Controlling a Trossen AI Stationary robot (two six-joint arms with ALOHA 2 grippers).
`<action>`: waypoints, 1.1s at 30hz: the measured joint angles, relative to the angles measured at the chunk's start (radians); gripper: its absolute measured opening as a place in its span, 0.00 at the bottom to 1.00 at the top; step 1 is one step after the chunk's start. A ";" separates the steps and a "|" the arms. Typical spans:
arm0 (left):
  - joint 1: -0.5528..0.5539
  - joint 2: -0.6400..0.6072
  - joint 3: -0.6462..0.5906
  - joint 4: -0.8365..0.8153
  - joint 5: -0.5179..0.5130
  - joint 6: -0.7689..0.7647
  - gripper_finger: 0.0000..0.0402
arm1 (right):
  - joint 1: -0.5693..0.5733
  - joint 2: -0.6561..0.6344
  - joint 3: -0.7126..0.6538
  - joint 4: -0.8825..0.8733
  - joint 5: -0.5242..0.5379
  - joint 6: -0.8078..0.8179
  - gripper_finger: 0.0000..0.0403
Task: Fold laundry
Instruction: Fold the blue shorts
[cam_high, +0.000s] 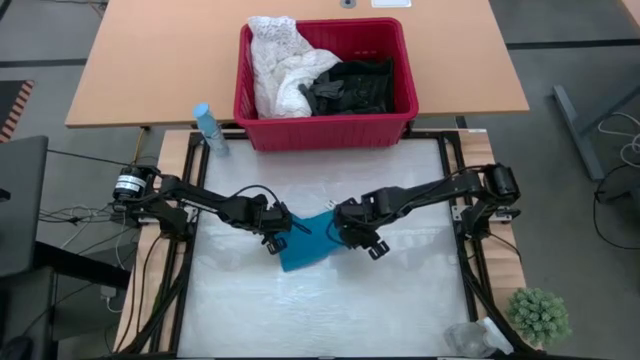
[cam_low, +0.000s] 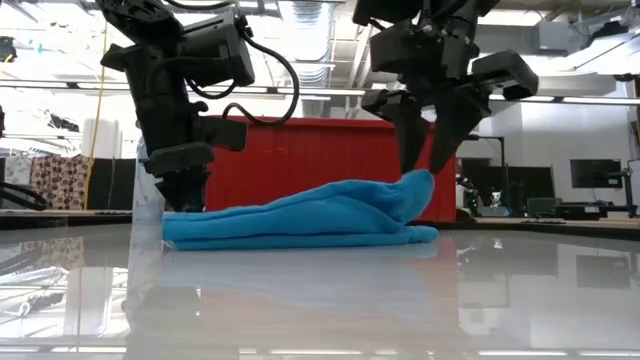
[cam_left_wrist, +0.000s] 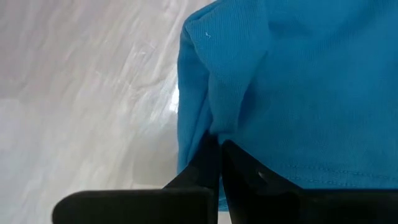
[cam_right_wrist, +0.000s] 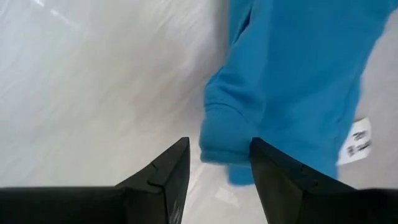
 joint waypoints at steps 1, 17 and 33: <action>0.000 0.000 0.000 0.000 0.000 0.000 0.00 | 0.004 0.000 0.000 -0.015 -0.001 0.003 0.47; 0.000 0.000 0.000 0.001 0.014 0.011 0.00 | 0.051 0.000 0.012 0.021 0.046 0.121 0.47; 0.000 0.001 0.000 0.007 0.016 0.015 0.00 | -0.284 0.010 0.026 -0.013 -0.062 0.766 0.47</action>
